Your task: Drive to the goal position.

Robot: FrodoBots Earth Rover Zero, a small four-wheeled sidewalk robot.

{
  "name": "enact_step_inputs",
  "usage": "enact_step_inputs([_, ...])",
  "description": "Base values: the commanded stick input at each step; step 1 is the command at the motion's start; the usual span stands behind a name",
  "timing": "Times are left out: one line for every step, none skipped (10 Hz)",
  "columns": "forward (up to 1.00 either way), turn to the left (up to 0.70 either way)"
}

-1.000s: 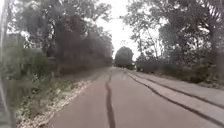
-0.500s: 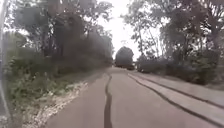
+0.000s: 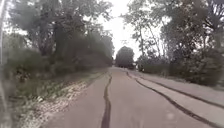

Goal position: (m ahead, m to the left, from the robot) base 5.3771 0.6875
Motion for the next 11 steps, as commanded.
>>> enact_step_inputs([0.70,0.00])
enact_step_inputs([0.70,0.00])
enact_step_inputs([0.70,0.00])
enact_step_inputs([0.70,0.00])
enact_step_inputs([0.70,0.00])
enact_step_inputs([0.70,0.00])
enact_step_inputs([0.70,0.00])
enact_step_inputs([0.70,0.00])
enact_step_inputs([0.70,0.00])
enact_step_inputs([0.70,0.00])
enact_step_inputs([0.70,0.00])
